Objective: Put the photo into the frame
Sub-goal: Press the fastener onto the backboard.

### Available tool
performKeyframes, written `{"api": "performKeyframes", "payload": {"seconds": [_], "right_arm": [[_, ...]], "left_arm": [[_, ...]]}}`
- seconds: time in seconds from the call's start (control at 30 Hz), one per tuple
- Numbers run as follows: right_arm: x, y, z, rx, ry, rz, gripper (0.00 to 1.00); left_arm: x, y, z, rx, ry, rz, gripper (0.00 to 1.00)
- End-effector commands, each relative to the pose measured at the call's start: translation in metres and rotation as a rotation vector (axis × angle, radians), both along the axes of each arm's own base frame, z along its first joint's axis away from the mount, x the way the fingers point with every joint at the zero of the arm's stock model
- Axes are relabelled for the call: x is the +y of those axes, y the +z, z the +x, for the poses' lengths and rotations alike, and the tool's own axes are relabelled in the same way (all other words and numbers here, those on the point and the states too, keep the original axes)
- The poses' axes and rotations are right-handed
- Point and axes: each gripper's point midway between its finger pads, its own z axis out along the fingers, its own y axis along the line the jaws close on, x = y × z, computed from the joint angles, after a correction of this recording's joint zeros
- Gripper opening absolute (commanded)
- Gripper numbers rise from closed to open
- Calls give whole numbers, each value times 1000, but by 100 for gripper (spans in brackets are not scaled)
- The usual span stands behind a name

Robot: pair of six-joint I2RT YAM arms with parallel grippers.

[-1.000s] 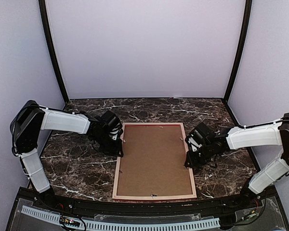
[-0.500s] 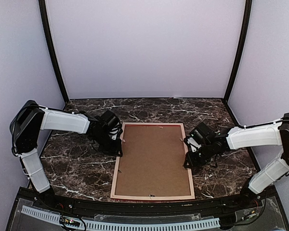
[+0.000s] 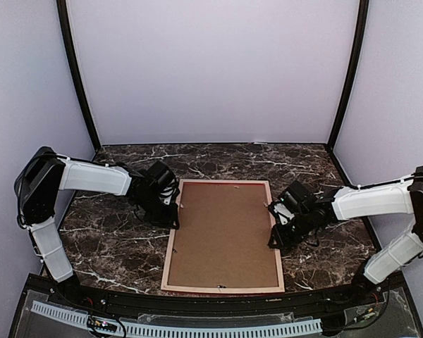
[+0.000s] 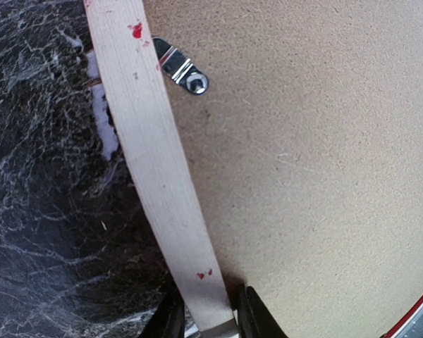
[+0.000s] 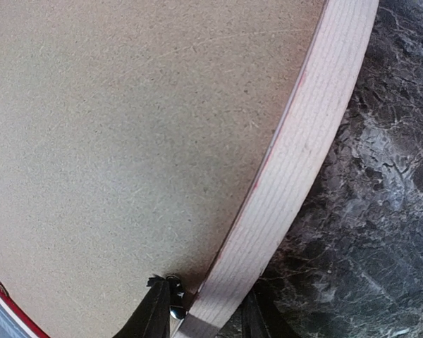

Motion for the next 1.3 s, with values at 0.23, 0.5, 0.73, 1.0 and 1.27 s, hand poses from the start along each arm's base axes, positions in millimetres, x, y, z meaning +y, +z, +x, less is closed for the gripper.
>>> {"api": "performKeyframes", "payload": {"seconds": [0.23,0.5,0.73,1.0,1.27], "right_arm": [[-3,-12,-19,45,40,-22,29],[0,-13,-15,1,60,1,27],[-2,-24,-15,-22,60,-30,27],[1,-21,-12,-61,73,-34,25],[13,-13,-6,-86,125,-1,21]], "left_arm": [[22,-19,-5,23,4,109,28],[26,-22,-4,25,3,126,28],[34,-24,0,26,27,125,28],[47,-30,4,28,58,134,27],[50,-31,8,16,53,148,27]]}}
